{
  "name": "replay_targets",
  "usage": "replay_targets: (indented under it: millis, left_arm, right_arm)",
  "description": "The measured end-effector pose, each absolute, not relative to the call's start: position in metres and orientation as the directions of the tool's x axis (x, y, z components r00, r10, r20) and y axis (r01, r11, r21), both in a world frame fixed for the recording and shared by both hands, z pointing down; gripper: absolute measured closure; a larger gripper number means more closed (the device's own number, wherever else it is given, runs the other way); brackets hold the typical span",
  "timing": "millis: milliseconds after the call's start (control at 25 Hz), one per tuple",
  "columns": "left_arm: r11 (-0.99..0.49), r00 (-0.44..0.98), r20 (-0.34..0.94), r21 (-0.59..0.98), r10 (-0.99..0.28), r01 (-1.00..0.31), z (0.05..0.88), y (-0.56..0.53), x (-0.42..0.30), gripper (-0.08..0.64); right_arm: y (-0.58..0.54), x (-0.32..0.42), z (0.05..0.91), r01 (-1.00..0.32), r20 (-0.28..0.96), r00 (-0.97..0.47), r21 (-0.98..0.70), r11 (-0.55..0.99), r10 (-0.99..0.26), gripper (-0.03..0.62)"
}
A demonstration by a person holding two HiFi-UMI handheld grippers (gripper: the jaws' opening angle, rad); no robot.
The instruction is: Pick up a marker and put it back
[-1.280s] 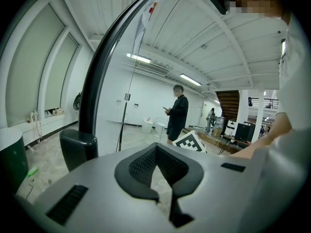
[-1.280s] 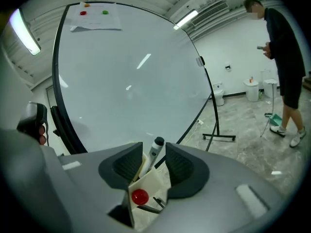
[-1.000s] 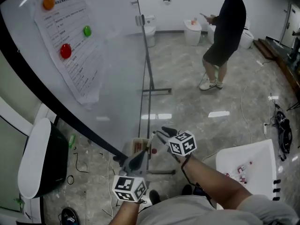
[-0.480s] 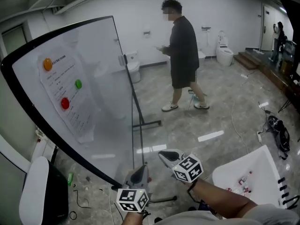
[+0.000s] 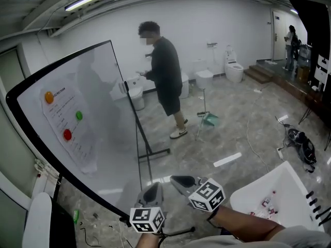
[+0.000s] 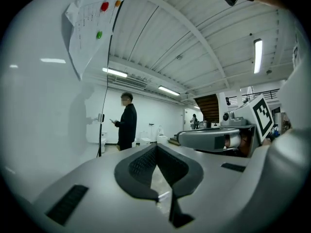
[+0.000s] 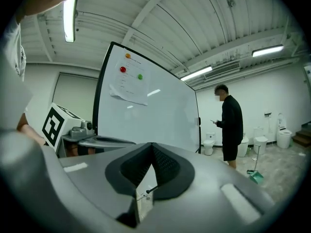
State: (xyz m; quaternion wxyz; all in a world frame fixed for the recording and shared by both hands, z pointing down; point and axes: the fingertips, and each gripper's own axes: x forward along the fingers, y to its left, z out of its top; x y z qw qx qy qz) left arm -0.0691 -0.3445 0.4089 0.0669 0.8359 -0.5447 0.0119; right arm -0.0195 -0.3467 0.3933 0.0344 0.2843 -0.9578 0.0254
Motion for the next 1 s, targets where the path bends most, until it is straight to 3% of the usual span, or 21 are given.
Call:
replay_targets:
  millis: [1000]
  left_arm:
    - [-0.398,0.405,0.066,0.092,-0.912,-0.913,0.395,-0.352,-0.067,0.558]
  right_arm:
    - [-0.345,-0.016,0.379,-0.562,0.048,-0.826,-0.012,0.827,-0.561,0.591]
